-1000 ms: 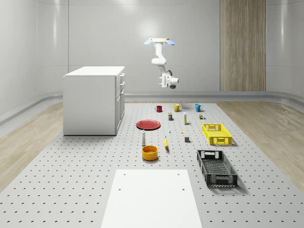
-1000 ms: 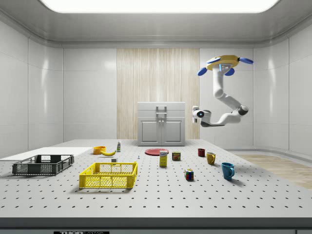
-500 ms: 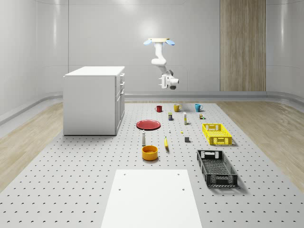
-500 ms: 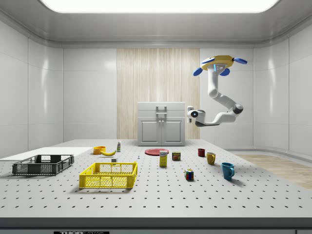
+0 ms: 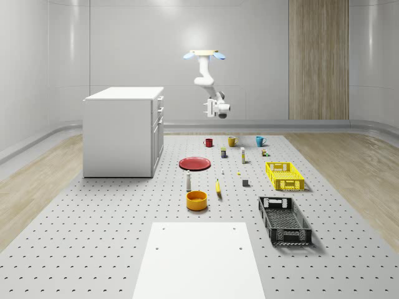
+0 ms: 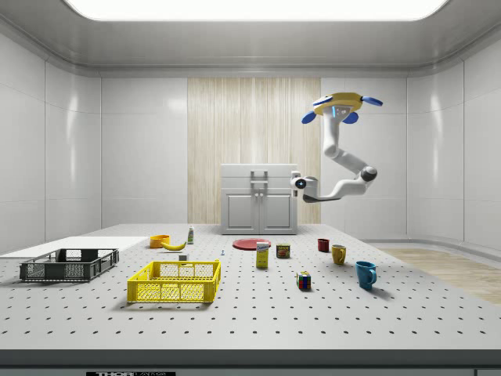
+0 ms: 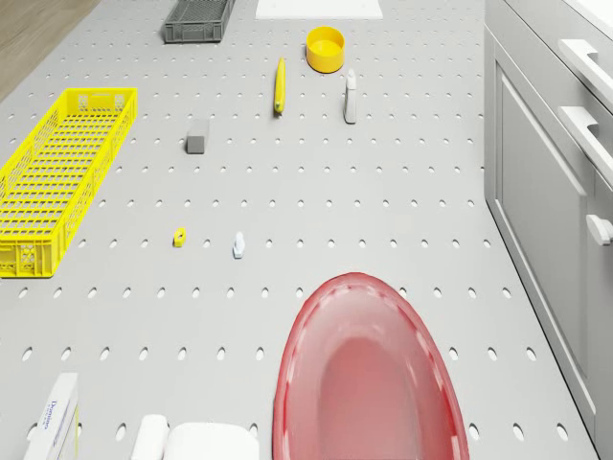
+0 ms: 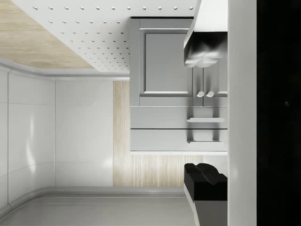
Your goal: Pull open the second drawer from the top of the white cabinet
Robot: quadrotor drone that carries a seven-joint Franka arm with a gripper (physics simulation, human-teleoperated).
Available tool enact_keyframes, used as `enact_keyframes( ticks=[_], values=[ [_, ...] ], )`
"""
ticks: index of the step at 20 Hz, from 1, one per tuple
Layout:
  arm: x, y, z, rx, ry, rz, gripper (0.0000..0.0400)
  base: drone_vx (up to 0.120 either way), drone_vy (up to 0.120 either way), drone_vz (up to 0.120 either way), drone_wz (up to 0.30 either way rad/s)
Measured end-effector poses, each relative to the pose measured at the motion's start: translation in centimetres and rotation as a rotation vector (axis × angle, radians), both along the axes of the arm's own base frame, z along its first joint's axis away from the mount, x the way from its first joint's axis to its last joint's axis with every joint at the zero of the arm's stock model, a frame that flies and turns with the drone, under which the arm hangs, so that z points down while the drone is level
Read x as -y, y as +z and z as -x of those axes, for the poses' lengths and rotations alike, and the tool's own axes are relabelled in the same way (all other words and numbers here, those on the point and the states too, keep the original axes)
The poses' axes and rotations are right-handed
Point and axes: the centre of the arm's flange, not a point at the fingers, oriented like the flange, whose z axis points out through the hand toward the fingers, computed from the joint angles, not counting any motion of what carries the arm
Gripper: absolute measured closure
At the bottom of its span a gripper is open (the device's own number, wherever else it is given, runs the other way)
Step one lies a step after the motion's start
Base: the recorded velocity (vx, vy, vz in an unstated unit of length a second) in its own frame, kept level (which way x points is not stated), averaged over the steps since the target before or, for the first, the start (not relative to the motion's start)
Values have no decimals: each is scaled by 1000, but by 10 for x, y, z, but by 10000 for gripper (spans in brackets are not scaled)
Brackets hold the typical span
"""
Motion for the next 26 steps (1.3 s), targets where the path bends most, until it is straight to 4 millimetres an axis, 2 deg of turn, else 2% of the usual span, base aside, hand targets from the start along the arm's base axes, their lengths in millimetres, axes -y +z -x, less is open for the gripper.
enact_keyframes(
  ticks=[21,26],
  values=[
    [0,0,0,0,0,0,100,120,-114,0,0],
    [-7,0,0,0,0,0,100,40,-8,0,0]
  ],
)
